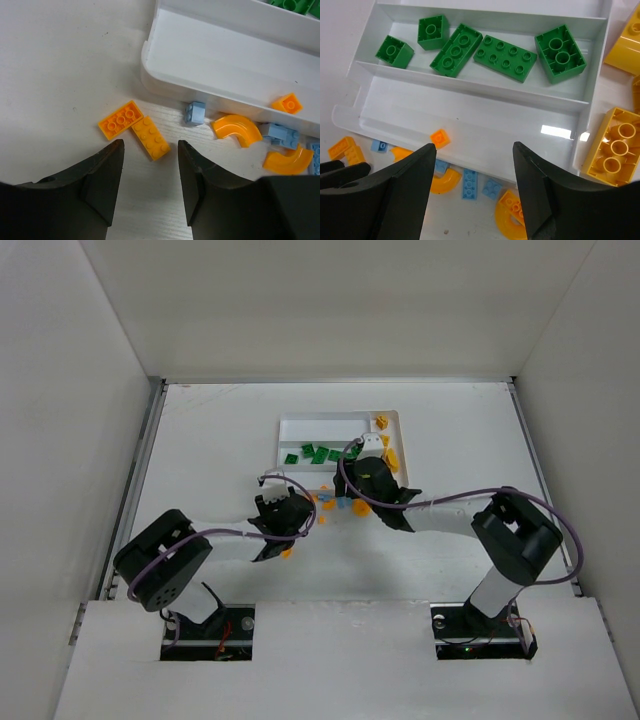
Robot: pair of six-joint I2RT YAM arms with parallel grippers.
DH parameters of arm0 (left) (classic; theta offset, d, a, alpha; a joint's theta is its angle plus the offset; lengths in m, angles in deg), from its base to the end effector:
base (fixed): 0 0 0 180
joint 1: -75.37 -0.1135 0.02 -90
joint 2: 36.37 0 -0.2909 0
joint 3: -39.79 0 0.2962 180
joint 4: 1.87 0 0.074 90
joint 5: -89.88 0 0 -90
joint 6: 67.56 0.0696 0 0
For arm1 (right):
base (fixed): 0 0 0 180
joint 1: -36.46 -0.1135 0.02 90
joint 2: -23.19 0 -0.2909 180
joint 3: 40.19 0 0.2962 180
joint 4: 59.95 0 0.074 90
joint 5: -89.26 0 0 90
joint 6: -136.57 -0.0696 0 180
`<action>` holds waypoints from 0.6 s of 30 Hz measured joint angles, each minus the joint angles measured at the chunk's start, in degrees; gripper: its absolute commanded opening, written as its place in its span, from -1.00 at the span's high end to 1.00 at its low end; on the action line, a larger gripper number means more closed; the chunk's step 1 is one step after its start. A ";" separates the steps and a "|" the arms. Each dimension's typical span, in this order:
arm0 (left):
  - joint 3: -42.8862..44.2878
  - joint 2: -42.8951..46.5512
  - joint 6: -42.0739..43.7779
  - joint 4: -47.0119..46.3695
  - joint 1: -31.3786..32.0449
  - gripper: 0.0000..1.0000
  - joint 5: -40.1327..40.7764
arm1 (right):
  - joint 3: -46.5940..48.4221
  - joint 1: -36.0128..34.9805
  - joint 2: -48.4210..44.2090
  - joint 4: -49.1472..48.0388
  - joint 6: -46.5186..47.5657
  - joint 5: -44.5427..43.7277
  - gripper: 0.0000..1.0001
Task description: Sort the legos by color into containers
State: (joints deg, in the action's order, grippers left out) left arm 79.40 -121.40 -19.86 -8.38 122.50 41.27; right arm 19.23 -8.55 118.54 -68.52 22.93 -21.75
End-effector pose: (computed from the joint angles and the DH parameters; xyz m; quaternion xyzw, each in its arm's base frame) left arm 0.2385 -0.1892 0.1131 -0.1167 0.8497 -0.0572 0.5110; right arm 0.3078 0.2726 0.1655 -0.0626 0.8430 0.1596 0.5099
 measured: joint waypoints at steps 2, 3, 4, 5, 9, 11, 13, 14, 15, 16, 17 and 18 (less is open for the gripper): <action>0.26 -0.39 0.02 -0.11 0.00 0.12 0.20 | -0.63 0.04 -0.48 -0.85 -0.11 0.31 -0.38; 0.35 -0.57 0.02 -0.15 0.00 0.12 0.33 | -0.92 0.04 -0.76 -0.90 -0.22 0.57 -0.38; 0.46 -0.74 0.02 -0.17 0.00 0.12 0.59 | -1.14 0.04 -0.94 -0.92 -0.57 0.87 -0.37; 0.63 -1.01 0.04 -0.15 0.00 0.13 0.74 | -1.31 0.04 -1.01 -1.07 -0.87 1.33 -0.37; 1.49 -2.25 0.26 -0.31 0.00 0.31 1.51 | -1.42 0.04 -1.05 -0.98 -2.14 2.93 -0.37; 1.86 -2.84 0.52 -0.39 0.02 0.45 1.92 | -1.51 0.04 -1.16 -0.98 -2.62 3.50 -0.37; 1.88 -2.91 0.79 -0.33 0.13 0.56 2.12 | -1.75 0.04 -1.42 -0.92 -3.10 3.93 -0.37; 1.88 -2.89 0.87 -0.26 0.22 0.59 2.12 | -1.86 0.04 -1.68 -0.83 -3.23 4.11 -0.37; 1.84 -2.78 0.92 -0.11 0.39 0.61 2.08 | -2.03 0.04 -2.05 -0.85 -3.39 4.20 -0.37; 1.75 -2.40 0.92 0.24 0.59 0.63 1.97 | -2.29 0.04 -2.62 -0.85 -3.48 4.33 -0.37; 1.57 -1.60 0.92 1.03 0.87 0.64 1.88 | -2.69 0.09 -3.32 -0.83 -3.61 4.39 -0.35; 1.36 -0.20 0.94 1.92 1.25 0.65 1.68 | -3.06 0.26 -4.11 -0.79 -3.63 4.48 -0.33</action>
State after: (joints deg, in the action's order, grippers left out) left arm 80.75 -121.60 -18.92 -6.46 123.75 42.95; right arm 16.17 -8.29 114.43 -69.30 19.31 -17.27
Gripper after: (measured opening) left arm 0.191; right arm 0.678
